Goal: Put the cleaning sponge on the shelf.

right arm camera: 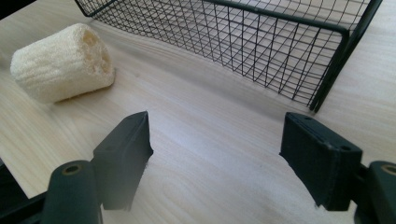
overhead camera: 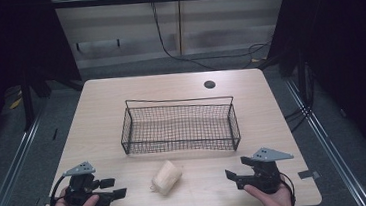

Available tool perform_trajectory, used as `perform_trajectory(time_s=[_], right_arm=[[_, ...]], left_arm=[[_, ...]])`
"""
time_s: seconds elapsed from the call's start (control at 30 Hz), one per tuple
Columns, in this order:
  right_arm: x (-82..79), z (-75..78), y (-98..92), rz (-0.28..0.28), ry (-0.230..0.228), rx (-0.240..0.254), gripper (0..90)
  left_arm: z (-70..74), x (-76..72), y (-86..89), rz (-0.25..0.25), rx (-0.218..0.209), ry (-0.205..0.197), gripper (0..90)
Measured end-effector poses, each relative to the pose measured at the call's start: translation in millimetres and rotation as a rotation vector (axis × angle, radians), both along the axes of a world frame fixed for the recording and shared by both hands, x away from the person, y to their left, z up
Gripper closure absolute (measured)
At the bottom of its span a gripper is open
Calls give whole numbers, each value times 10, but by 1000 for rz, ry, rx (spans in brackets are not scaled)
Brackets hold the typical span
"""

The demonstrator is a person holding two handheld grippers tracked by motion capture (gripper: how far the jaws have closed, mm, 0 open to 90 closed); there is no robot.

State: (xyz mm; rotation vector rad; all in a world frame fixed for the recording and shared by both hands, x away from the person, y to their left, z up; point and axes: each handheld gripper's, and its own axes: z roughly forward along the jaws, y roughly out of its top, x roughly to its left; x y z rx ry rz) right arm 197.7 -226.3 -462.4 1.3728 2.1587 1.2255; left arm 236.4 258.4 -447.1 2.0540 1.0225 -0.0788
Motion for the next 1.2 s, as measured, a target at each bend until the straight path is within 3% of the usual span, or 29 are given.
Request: perform_trajectory(time_s=[0.27, 0.4, 0.5, 0.93, 1.03, 1.2], right_arm=[[-1, -4, -7, -3, 29, 9, 234], [6, -10, -10, -3, 40, 17, 225], [0, -4, -12, 1, 42, 22, 229], [-1, -3, 18, 39, 55, 47, 244], [3, -4, 26, 41, 60, 43, 242], [-1, -1, 21, 45, 59, 45, 240]], left_arm=[[40, -9, -29, -24, 57, -15, 303], [55, -13, -35, -6, 37, 17, 279], [71, -11, -53, -36, 36, 21, 290], [143, -25, -153, -65, 107, 14, 242], [196, -28, -163, -74, 137, 36, 243], [284, -28, -156, -69, 147, 45, 259]])
